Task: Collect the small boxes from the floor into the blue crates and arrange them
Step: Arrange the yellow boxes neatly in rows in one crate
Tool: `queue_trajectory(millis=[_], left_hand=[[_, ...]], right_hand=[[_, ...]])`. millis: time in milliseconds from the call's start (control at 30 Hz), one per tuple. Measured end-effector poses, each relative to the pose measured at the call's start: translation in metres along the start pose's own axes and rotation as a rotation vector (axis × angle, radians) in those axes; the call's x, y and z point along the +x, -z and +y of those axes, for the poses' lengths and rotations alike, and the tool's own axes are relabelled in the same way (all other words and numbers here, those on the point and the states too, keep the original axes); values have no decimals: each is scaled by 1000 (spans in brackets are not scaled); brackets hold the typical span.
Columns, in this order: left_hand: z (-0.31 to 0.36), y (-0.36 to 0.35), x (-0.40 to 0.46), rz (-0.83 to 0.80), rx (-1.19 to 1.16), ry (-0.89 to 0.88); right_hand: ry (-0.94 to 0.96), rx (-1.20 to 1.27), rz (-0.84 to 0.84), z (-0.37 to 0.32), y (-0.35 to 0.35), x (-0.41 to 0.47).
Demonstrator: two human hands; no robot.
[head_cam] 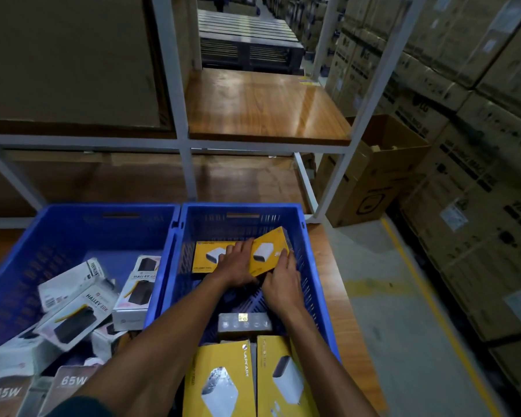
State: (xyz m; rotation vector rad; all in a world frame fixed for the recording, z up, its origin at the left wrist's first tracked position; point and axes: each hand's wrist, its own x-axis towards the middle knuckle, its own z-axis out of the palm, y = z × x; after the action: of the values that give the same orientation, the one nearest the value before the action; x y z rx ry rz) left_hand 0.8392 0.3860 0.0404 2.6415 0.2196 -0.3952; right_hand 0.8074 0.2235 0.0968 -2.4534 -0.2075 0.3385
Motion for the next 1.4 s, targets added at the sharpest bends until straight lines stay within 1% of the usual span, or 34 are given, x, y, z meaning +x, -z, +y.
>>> queue_trajectory(millis=[200,333,533,700,867,933,1000,1067,1100,1267,1333,1400], left_hand=[[-2,-9,6,8,138,23],[-3,-13,3,9,174,6],[-9,-15,-10,54,160,-81],[-15,-7,-17,6,147,-113],[-18,-5,-22,4,130,-121],[-16,-4,-24,-1,143,-132],[-15,-5,-26,3,163,-150],[-14,-3,-28,9,185,-164],[-14,-3,-29,11,201,-170],[-13,-2,-33,9,304,-187],[-13,-1,-34,1,348,-195],[-13,1,-34,-23,389,-190]], right_hand=[[-120,-206,-257,7,-5,15],[-133,-285,-308,12,-18,33],[-101,-395,-403,19,-32,58],[-139,-386,-524,37,-38,69],[-126,-399,-489,35,-36,71],[-101,-396,-385,32,-30,71],[-57,-423,-232,30,-26,63],[-29,-449,-185,28,-25,55],[-34,-457,-202,28,-27,51],[-116,-449,-400,40,-41,46],[-108,-443,-404,40,-45,44],[-78,-439,-363,38,-46,44]])
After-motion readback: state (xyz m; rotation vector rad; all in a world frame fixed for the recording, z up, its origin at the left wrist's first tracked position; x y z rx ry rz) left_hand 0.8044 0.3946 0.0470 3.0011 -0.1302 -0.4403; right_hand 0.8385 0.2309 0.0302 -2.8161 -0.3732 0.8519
